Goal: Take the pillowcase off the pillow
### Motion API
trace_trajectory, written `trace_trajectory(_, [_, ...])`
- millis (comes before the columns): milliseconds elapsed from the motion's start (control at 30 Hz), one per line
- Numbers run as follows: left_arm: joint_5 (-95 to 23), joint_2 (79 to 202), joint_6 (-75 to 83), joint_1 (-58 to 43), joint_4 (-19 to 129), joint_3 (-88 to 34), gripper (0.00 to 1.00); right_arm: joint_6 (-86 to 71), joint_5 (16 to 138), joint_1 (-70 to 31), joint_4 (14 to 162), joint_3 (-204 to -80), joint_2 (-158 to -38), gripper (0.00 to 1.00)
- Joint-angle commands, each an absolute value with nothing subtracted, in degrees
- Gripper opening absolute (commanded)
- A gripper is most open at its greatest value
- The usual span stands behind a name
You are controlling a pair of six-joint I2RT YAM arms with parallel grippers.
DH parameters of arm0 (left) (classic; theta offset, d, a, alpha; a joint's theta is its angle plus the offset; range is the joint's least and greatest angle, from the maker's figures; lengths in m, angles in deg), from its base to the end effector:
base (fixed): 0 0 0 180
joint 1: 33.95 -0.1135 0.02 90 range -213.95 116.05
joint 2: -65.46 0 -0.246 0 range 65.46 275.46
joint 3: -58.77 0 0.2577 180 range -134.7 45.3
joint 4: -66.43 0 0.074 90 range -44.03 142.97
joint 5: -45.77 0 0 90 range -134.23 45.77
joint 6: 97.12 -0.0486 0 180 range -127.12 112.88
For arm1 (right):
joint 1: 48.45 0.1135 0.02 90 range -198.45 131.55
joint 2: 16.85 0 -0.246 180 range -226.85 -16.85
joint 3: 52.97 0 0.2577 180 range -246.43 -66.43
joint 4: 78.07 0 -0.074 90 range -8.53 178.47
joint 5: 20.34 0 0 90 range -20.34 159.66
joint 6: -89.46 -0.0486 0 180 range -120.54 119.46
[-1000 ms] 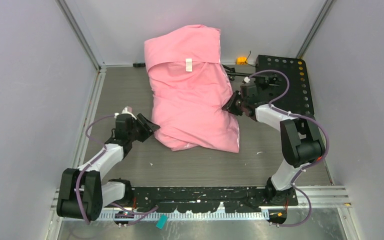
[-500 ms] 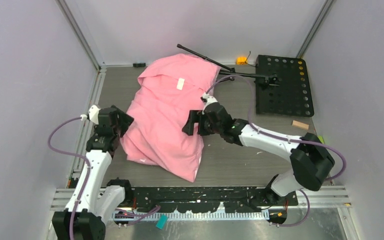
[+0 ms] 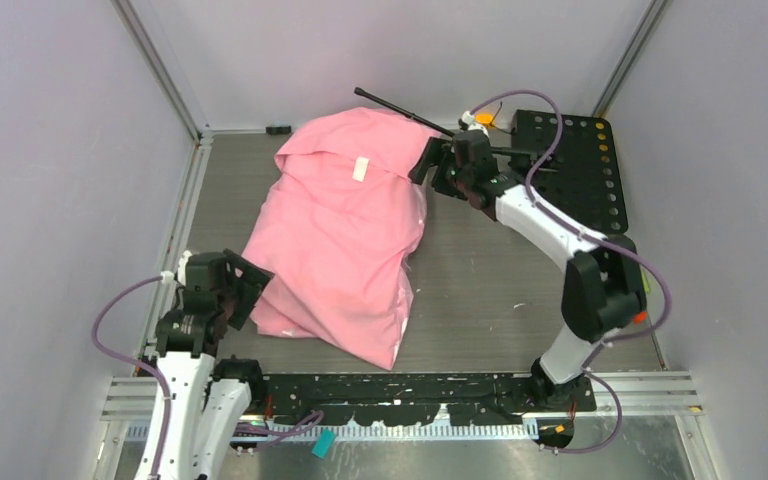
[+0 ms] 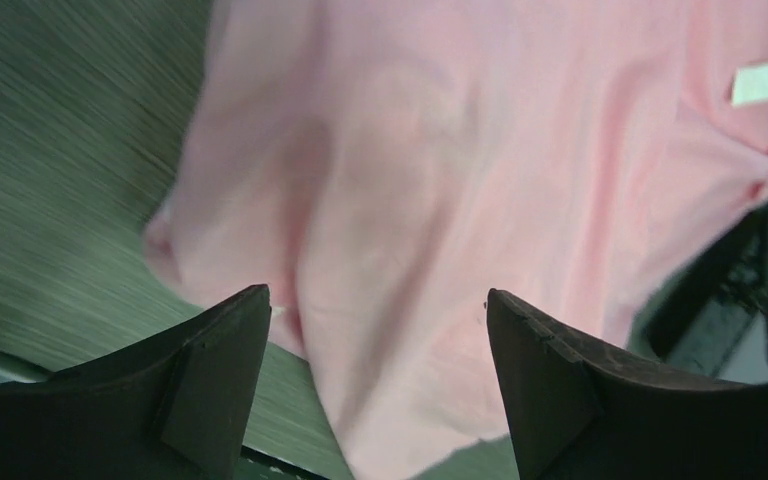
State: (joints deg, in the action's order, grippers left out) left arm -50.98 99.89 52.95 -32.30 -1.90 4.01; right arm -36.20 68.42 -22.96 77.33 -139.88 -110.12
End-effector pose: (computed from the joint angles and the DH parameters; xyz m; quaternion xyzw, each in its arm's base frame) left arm 0.1407 0.0017 0.2513 -0.4732 0.8032 -0.1363 0.3353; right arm 0.3572 0.1692 0.2675 0.0824 0.8662 0.2425 0.4290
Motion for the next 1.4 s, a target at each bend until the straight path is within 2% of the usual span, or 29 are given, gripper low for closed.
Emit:
trace_trajectory(0, [-31.8, 97.9, 58.6, -32.1, 2.7, 12.1, 0.79, -35.4, 71.8, -24.2, 76.7, -147.6, -119.7, 0.92])
trace_trajectory(133, [-28.3, 99.2, 60.0, -32.1, 12.2, 18.8, 0.78, -35.5, 73.4, -24.6, 79.8, -153.1, -127.8, 0.92])
trace_trajectory(200, [-29.6, 101.1, 59.2, -32.1, 17.7, 19.7, 0.78, -34.7, 74.6, -24.5, 79.4, -156.5, -131.4, 0.89])
trace_trajectory(267, [-31.1, 104.5, 58.9, -32.1, 22.5, 20.5, 0.77, -34.1, 76.5, -24.3, 79.7, -158.7, -133.7, 0.75])
trace_trajectory(300, [-31.6, 106.6, 58.9, -32.1, 24.9, 20.7, 0.73, -33.7, 77.5, -24.1, 79.9, -159.5, -134.1, 0.65])
trace_trajectory(400, [-33.7, 114.8, 58.5, -32.3, 29.3, 20.0, 0.59, -32.4, 79.7, -21.9, 79.7, -161.0, -133.1, 0.33])
trace_trajectory(467, [-34.9, 119.0, 58.5, -33.1, 31.6, 19.5, 0.47, -31.2, 80.6, -20.0, 80.2, -160.2, -129.8, 0.16])
trace_trajectory(533, [-35.8, 122.2, 58.7, -34.6, 33.7, 19.3, 0.34, -29.3, 80.2, -17.7, 80.1, -157.9, -125.3, 0.03])
trace_trajectory(600, [-37.3, 124.6, 59.3, -37.0, 35.3, 19.3, 0.23, -27.0, 78.7, -14.8, 79.5, -155.1, -120.0, 0.00])
trace_trajectory(733, [-42.1, 126.2, 60.3, -40.8, 35.5, 18.8, 0.07, -25.7, 78.1, -9.9, 78.7, -147.6, -109.7, 0.00])
trace_trajectory(900, [-50.4, 125.4, 61.2, -43.4, 35.1, 16.7, 0.05, -29.9, 75.0, -5.3, 78.6, -135.9, -97.2, 0.00])
trace_trajectory(1033, [-51.3, 127.0, 59.8, -43.6, 39.9, 13.1, 0.03, -33.6, 73.5, -2.9, 78.1, -125.3, -88.0, 0.00])
trace_trajectory(1067, [-50.7, 128.9, 59.0, -43.6, 40.9, 11.4, 0.03, -34.1, 73.8, -2.0, 77.4, -122.9, -85.6, 0.04])
trace_trajectory(1100, [-50.0, 130.9, 57.9, -43.6, 41.2, 8.2, 0.02, -34.2, 74.2, -1.3, 76.6, -120.9, -84.0, 0.16])
trace_trajectory(1133, [-49.4, 132.9, 56.6, -43.7, 40.5, 5.1, 0.03, -34.2, 73.9, -0.6, 75.1, -119.3, -82.6, 0.34])
trace_trajectory(1167, [-48.8, 135.3, 54.9, -43.7, 39.3, 2.0, 0.06, -34.1, 73.1, 0.0, 73.0, -118.1, -81.3, 0.54])
trace_trajectory(1200, [-48.0, 137.7, 52.8, -43.6, 36.9, -1.8, 0.11, -33.9, 72.0, 0.2, 70.5, -117.6, -79.8, 0.66])
trace_trajectory(1233, [-47.7, 139.6, 50.5, -43.6, 35.2, -5.2, 0.21, -33.5, 70.2, 0.2, 67.9, -117.6, -78.1, 0.70])
trace_trajectory(1267, [-47.2, 141.3, 48.3, -43.7, 32.5, -8.7, 0.36, -33.0, 66.1, 0.2, 65.1, -117.8, -76.5, 0.73])
trace_trajectory(1333, [-47.3, 142.8, 43.0, -43.1, 29.6, -13.1, 0.60, -32.1, 58.1, 0.2, 60.3, -119.4, -73.3, 0.76])
trace_trajectory(1367, [-49.2, 142.5, 41.7, -42.6, 27.7, -14.7, 0.65, -31.5, 55.1, 0.2, 58.1, -120.5, -71.9, 0.77])
